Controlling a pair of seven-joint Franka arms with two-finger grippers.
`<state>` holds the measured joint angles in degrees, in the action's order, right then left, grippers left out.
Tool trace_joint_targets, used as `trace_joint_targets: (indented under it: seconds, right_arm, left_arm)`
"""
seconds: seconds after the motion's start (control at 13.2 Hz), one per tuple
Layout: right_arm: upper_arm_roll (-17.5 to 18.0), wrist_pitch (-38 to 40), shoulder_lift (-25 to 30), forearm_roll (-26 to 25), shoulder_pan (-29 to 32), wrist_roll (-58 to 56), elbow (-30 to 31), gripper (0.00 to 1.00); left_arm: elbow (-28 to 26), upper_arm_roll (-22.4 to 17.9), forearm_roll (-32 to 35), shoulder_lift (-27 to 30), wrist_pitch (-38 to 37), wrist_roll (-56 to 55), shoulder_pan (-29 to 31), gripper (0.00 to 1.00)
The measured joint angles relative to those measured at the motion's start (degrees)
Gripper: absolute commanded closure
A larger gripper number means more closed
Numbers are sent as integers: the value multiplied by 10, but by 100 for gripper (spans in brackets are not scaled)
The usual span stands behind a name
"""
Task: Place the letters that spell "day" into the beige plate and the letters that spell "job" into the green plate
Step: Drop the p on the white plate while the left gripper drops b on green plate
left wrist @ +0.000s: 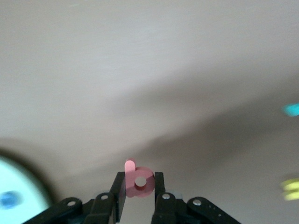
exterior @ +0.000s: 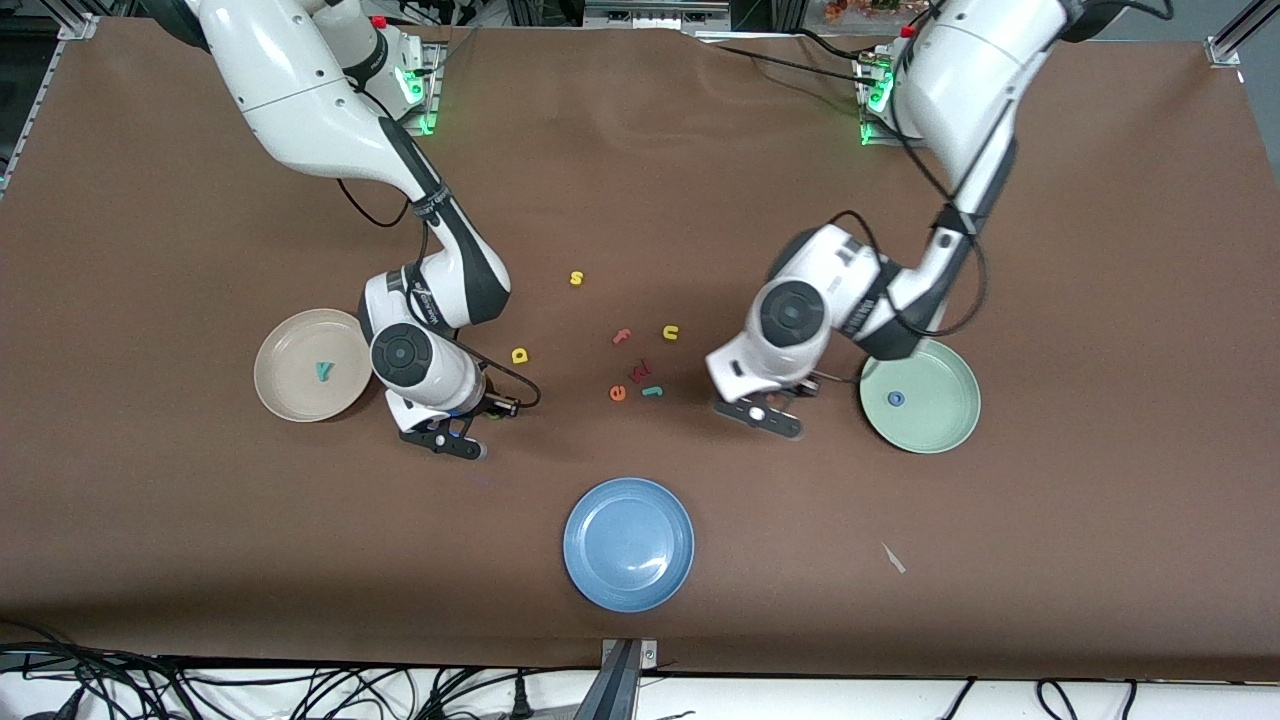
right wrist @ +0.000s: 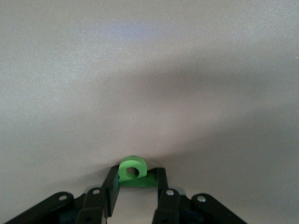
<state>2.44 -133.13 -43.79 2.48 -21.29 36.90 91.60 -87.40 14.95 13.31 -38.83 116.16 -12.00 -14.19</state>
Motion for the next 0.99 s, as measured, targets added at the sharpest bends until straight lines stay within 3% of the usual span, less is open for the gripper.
trace_joint_targets:
  seconds: [0.3,0.38,0.46,0.68,0.99]
  right_arm:
    - [0,-1,-1,0,-1,6,-4,75]
    - [0,-1,-1,0,-1,6,-8,78]
    - [0,0,0,0,-1,6,-12,88]
    - [0,16,1,0,-1,4,-22,92]
    - [-6,49,28,0,0,-36,-14,95]
  left_arm:
    - [-1,0,0,22,-69,127,86,88]
    - [-3,0,0,24,-76,155,105,87]
    - [-7,0,0,24,-78,183,127,87]
    - [-26,3,0,24,-77,259,188,84]
    - [-97,3,0,24,10,298,231,78]
